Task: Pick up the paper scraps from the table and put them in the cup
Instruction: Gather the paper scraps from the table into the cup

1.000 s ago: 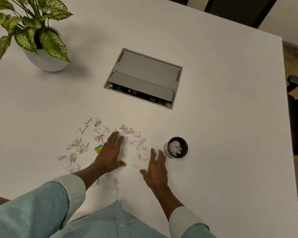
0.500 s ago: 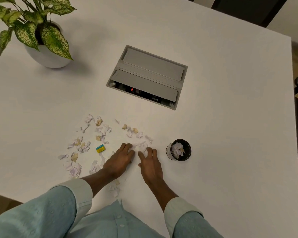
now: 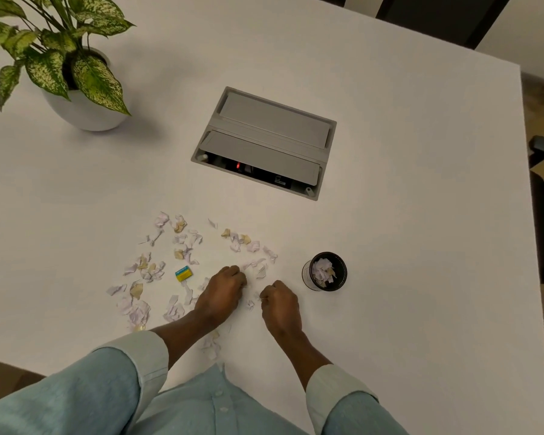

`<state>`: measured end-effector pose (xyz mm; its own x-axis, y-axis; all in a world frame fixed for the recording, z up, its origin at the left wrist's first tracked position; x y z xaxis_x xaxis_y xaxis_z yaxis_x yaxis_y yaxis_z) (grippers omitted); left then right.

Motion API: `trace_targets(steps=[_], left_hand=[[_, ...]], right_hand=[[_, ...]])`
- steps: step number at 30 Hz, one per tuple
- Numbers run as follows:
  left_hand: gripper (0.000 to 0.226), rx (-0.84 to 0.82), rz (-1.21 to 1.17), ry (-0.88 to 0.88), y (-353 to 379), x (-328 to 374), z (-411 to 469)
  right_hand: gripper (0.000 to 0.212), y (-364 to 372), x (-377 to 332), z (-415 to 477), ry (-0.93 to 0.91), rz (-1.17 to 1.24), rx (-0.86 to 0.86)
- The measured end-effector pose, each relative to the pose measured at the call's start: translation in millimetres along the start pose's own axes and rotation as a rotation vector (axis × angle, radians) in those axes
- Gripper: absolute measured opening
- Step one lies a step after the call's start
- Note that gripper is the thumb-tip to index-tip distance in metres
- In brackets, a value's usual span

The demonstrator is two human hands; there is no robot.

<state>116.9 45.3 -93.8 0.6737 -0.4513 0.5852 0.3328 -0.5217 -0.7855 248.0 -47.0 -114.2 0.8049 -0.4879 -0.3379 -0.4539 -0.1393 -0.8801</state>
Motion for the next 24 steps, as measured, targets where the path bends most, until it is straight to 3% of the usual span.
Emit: trace_targets(steps=[8, 16, 24], left_hand=[[0.012, 0.146, -0.294, -0.004, -17.7, 58.6, 15.4], [0.011, 0.164, -0.413, 0.094, -23.6, 135.8, 45.7], [0.004, 0.051, -0.262, 0.062, 1.6, 166.8, 76.2]], right_hand=[[0.01, -74.4, 13.2, -32.6, 0.139, 0.329, 0.243], [0.009, -152.8, 46.2, -41.1, 0.276, 0.383, 0.586], [0.01, -154.6, 81.9, -22.7, 0.422, 0.301, 0.503]])
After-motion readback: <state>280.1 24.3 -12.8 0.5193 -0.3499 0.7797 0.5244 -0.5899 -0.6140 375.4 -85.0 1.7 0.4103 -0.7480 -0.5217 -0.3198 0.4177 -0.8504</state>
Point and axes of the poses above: each hand's wrist, its own z-axis towards the middle knuckle, its own y-axis out of the palm, x = y × z, the point moved 5 cm from there along z, towards the middle knuckle, and after that the axes turned 5 degrees about -z, right-handed, at the moved point
